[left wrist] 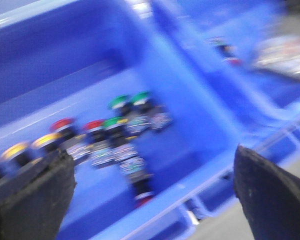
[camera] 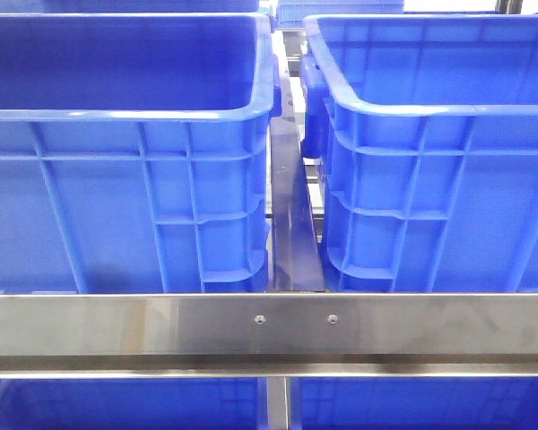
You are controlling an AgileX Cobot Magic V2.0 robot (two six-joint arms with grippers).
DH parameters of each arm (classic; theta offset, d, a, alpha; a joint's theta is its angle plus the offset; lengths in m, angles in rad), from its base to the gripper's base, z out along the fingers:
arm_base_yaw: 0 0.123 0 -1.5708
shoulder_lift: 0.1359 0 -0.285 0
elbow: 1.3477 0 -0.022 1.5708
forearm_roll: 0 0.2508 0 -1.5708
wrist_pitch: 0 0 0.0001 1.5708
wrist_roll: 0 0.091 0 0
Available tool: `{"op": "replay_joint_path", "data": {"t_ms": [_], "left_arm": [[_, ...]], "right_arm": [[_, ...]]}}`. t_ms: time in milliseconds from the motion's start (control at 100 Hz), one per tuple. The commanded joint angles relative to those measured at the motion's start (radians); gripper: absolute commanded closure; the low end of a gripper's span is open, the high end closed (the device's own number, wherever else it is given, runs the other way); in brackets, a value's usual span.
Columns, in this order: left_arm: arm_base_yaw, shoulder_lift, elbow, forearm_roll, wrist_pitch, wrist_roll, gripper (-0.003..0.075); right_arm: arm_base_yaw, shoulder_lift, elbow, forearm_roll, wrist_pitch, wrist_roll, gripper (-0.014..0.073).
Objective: Pick red and yellow buttons and place in box
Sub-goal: 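Carry the yellow button with the right gripper over the other bin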
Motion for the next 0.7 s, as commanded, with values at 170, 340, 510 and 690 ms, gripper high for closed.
{"op": "replay_joint_path", "data": {"t_ms": [170,340,510,690], "left_arm": [[0.281,-0.082,0.085,0.012,-0.135,-0.036,0.0120],[0.427,-0.185,0.181,0.007,-0.165,-0.036,0.0120],[0.470,-0.321,0.296,0.007,-0.185,-0.036,0.0120],[0.470,-0.465,0.405,0.007,-0.185,-0.036,0.0150]], "right_arm": [[-0.022,-0.039,-0.035,0.106,0.077,-0.015,0.0484],[-0.022,-0.039,-0.035,0.084,0.056,-0.015,0.0484],[-0.022,-0.039,-0.035,0.075,0.038,-0.015,0.0484],[-0.022,-0.039,-0.035,0.075,0.014,-0.021,0.0484]]}}
